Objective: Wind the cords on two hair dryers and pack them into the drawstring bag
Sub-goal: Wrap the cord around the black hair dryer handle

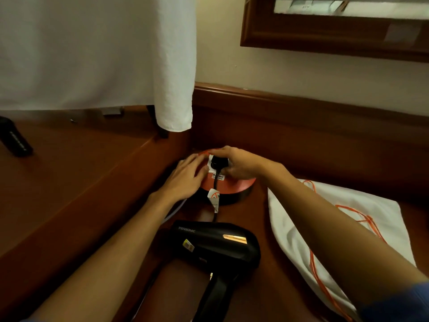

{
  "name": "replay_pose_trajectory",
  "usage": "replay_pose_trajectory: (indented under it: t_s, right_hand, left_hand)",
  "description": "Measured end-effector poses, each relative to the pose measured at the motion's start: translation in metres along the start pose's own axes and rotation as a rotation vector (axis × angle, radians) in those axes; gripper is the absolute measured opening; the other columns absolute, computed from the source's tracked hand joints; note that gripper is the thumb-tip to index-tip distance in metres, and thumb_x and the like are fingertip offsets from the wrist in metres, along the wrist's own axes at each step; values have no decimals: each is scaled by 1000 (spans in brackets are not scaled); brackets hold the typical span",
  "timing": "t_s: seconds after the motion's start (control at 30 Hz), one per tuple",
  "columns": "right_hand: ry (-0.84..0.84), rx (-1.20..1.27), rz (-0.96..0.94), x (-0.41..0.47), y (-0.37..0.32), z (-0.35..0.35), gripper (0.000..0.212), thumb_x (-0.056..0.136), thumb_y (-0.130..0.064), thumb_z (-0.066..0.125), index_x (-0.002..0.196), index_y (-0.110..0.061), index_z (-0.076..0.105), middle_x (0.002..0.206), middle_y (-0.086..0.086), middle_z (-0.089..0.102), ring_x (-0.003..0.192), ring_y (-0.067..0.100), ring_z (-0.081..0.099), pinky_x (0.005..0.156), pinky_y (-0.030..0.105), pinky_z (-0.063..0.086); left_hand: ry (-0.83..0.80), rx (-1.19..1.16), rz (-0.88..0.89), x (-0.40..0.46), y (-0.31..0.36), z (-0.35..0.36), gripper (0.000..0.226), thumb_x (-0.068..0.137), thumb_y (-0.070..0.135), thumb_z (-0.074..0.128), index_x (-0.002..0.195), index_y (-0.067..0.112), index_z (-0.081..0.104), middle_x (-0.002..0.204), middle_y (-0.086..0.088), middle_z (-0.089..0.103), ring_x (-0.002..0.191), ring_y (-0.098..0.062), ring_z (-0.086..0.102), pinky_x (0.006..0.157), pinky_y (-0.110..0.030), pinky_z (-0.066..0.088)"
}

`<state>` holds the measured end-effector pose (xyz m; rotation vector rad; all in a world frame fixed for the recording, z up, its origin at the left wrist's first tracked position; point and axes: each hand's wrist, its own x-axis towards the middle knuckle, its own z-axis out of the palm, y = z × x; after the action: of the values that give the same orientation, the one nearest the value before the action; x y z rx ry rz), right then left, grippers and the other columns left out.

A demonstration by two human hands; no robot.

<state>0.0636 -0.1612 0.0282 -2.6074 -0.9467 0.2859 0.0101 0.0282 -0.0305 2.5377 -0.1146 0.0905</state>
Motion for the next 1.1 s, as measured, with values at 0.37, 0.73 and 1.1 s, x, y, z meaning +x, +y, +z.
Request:
replay_pose_trajectory:
  t_s: [0.37, 0.73, 1.1]
  right_hand:
    - [31, -141, -53, 2, -2, -13, 52, 94, -11, 65, 143, -19, 50, 134, 8, 49, 125, 28, 50, 98, 35, 48]
    - [265, -34, 122, -97, -25, -3, 47, 84, -52, 74, 114, -15, 67, 103, -1, 68, 85, 16, 64, 65, 30, 54]
    - [255, 176, 356, -135, -25, 64, 43, 98, -33, 62, 136, -14, 57, 127, 10, 67, 113, 31, 64, 92, 39, 52]
  left_hand:
    - [-12, 135, 55, 6, -9, -1, 52, 110, 47, 32, 160, 30, 33, 168, -2, 31, 159, -27, 17, 127, -44, 8]
    - [28, -134, -44, -37, 26, -46, 37, 103, 29, 60, 139, 33, 55, 147, -4, 57, 137, -26, 52, 102, -34, 42]
    - [205, -86, -150, -227, 86, 6, 58, 92, 51, 68, 141, 28, 48, 138, 3, 44, 131, -19, 46, 105, -41, 48]
